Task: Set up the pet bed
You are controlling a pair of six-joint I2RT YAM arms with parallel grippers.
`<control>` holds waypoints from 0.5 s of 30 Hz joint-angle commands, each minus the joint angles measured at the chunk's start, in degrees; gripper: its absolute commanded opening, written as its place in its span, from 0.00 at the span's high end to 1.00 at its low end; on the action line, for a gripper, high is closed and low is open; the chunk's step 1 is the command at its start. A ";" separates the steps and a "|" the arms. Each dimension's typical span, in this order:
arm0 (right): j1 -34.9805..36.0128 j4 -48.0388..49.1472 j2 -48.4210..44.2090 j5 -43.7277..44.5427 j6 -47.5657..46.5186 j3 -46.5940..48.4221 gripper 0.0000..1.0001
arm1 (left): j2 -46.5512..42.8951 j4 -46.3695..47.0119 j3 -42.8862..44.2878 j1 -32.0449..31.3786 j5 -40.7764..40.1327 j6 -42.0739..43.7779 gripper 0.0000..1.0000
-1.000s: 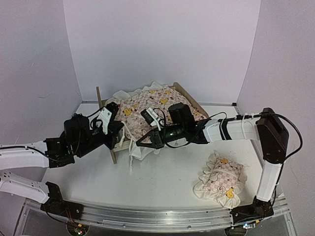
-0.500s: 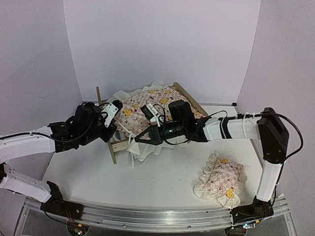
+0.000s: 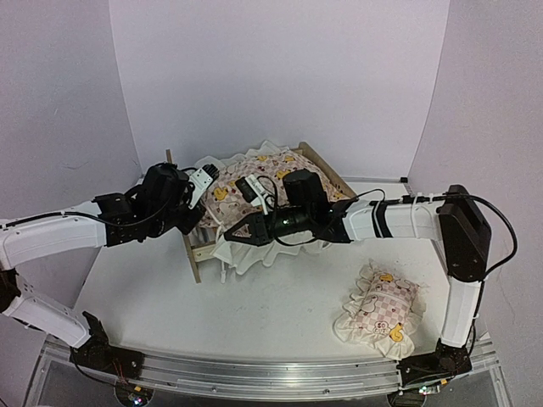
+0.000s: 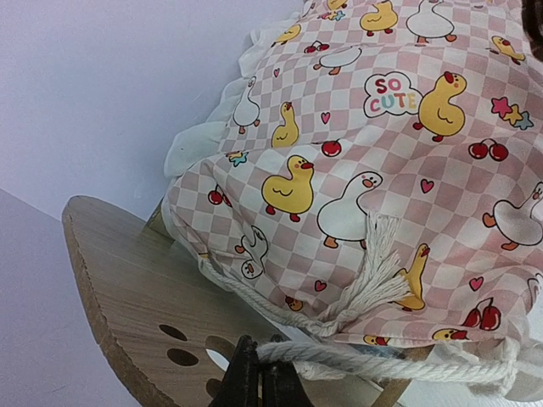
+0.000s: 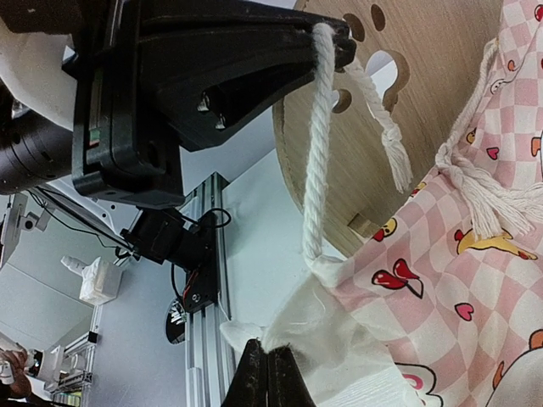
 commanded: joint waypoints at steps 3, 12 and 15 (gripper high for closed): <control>0.46 2.01 0.18 0.26 0.61 2.71 1.00 | 0.29 -0.82 -0.15 0.42 -0.13 -2.79 1.00; 0.73 2.08 0.59 0.62 1.12 4.46 1.00 | 0.15 -2.32 -1.53 0.40 -0.47 -6.60 0.82; 0.78 2.08 1.56 0.48 1.51 5.53 1.00 | -1.05 -3.43 -2.08 0.43 0.05 -8.79 0.65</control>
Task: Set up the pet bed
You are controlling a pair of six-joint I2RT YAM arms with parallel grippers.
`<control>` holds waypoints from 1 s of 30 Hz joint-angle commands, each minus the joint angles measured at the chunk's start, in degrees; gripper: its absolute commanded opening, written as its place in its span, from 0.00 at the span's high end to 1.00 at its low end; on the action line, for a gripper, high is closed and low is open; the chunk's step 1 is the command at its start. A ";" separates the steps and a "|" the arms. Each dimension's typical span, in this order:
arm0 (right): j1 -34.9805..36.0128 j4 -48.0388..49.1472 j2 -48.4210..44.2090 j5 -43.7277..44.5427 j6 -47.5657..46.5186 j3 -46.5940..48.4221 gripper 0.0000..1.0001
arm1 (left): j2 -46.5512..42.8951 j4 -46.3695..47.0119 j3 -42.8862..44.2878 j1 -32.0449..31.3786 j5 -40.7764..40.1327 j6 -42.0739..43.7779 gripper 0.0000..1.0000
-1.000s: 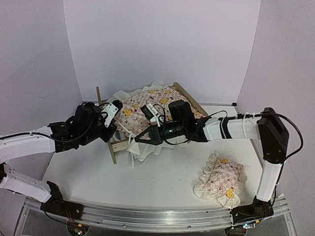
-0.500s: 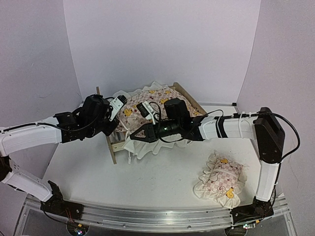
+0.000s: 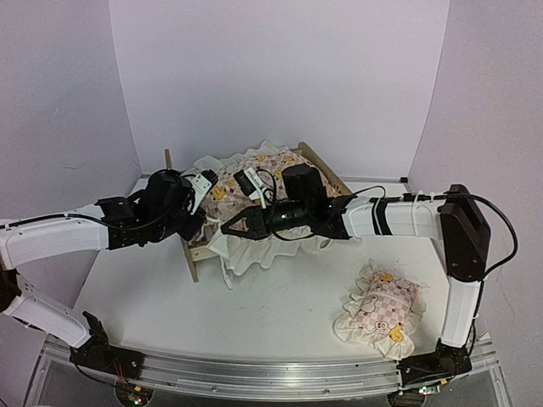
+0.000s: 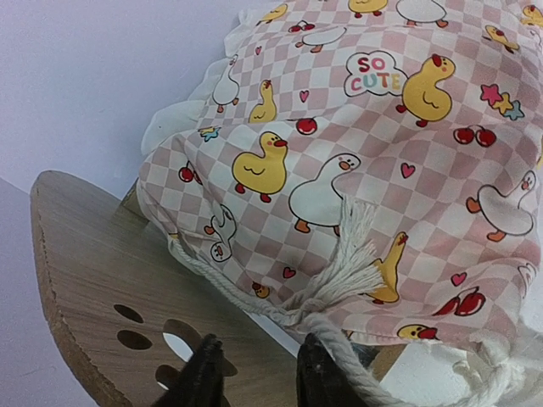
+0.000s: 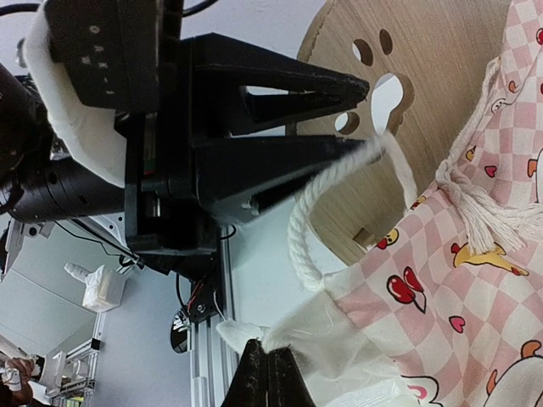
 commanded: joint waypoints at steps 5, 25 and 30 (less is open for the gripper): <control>0.55 2.10 4.63 -0.29 0.96 6.71 1.00 | -5.68 -1.42 -2.65 0.52 4.04 -5.77 0.55; 2.94 -8.99 13.26 19.95 4.91 21.74 1.00 | -18.96 0.53 -5.53 24.81 37.11 -27.60 0.21; 6.13 -16.19 16.05 30.01 5.27 27.78 1.00 | -22.45 9.33 -15.23 35.49 44.60 -36.71 0.22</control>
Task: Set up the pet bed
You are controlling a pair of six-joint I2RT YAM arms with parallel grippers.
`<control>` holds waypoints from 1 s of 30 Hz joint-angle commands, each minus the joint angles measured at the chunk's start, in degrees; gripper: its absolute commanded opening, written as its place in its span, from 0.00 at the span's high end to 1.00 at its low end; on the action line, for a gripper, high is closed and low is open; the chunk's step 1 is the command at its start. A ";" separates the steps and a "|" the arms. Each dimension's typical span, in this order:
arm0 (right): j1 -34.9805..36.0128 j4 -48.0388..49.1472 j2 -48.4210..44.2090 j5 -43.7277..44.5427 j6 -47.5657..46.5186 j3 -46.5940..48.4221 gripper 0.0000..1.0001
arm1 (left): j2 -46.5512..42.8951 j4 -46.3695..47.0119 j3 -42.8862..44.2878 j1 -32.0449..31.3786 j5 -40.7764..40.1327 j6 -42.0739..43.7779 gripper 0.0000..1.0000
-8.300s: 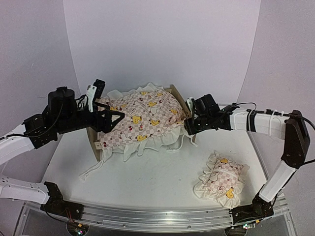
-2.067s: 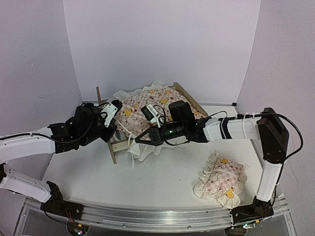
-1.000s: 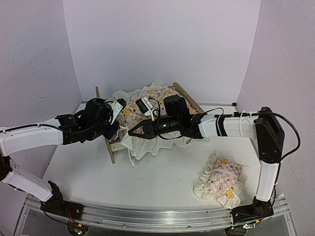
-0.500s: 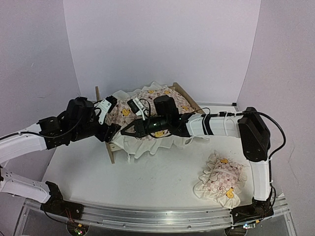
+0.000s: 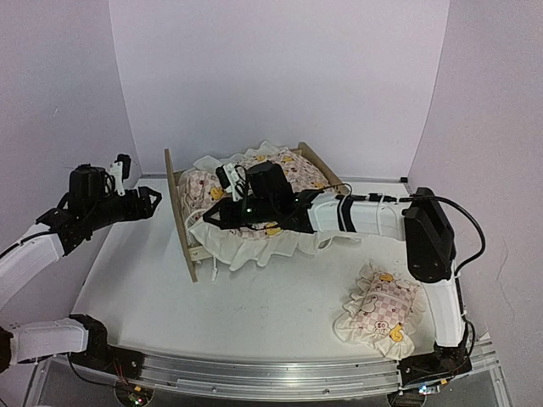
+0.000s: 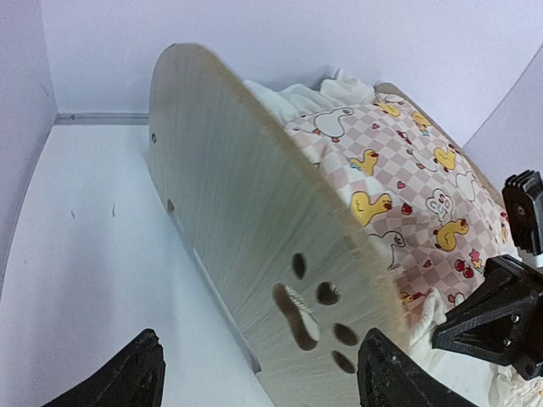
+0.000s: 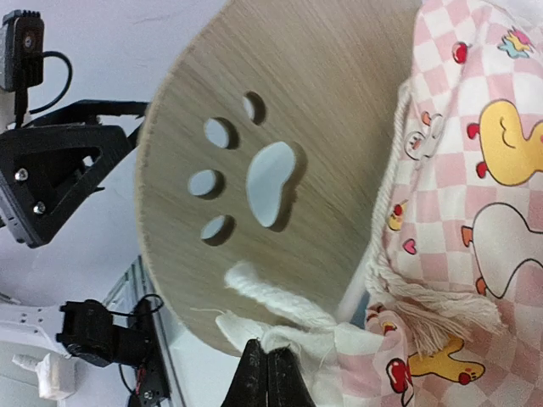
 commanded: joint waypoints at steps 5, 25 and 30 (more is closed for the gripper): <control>3.27 -14.22 0.71 23.75 -2.21 4.63 1.00 | -3.98 16.09 -14.64 10.97 17.29 -15.94 0.27; 2.96 -18.19 7.82 -6.24 -14.73 17.08 1.00 | -16.93 14.67 -17.31 7.60 22.12 -16.61 0.07; 2.93 -19.02 6.62 0.87 -10.97 16.61 0.89 | -15.13 12.17 -14.43 -4.92 9.67 -18.58 0.07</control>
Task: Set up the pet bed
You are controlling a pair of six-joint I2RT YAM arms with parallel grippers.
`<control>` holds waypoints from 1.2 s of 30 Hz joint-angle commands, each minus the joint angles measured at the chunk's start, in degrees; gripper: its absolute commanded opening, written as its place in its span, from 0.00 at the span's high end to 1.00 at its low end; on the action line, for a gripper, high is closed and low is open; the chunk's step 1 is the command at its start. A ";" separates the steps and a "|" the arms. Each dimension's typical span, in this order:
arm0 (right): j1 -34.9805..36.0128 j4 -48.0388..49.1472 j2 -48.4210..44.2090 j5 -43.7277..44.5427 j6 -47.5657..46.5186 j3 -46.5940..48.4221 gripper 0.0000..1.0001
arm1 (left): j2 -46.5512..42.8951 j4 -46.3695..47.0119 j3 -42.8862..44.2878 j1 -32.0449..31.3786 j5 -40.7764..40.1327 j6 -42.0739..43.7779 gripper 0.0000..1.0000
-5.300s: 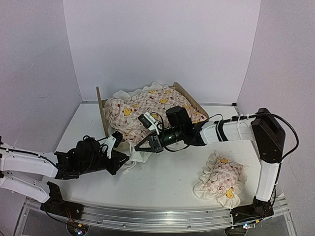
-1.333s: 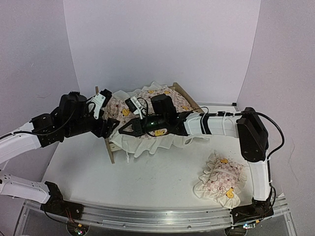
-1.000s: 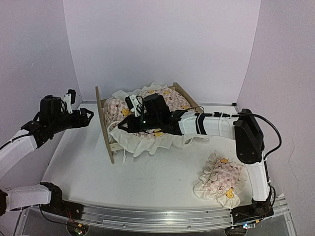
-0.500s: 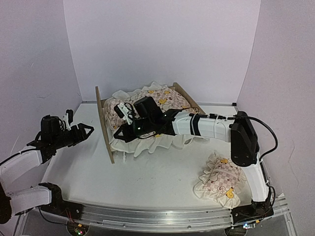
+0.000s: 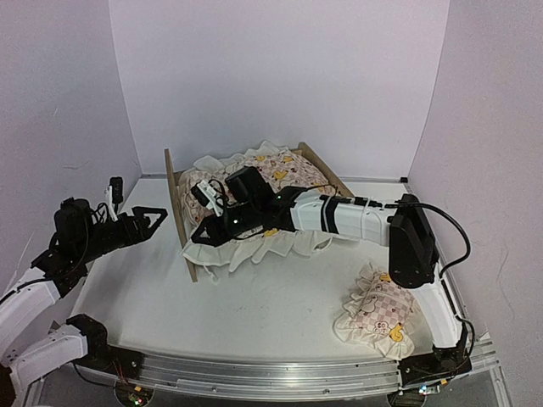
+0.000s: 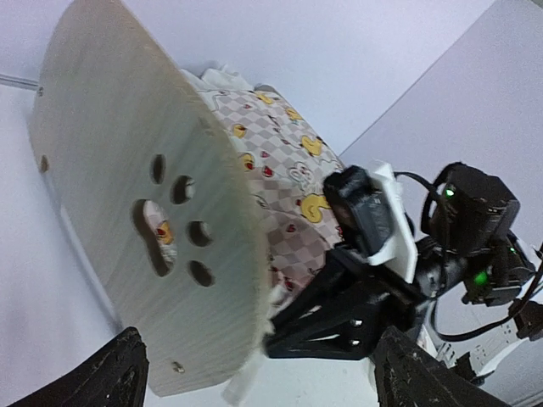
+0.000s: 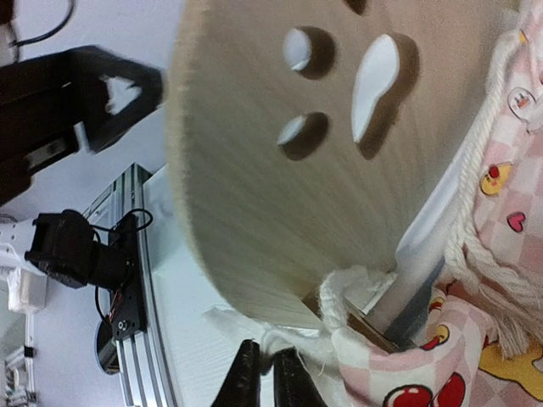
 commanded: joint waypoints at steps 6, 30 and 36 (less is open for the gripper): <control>-0.45 -2.72 -7.21 8.63 5.00 -2.23 0.63 | 8.43 -3.25 8.63 -16.42 -24.90 -0.04 0.13; 4.52 15.67 -17.54 21.25 6.68 -28.71 0.42 | 22.40 -10.20 18.23 -20.29 -36.38 5.46 0.60; 5.13 20.22 -15.16 19.38 7.27 -30.54 0.36 | 21.77 -10.21 18.40 -20.30 -34.08 5.40 0.57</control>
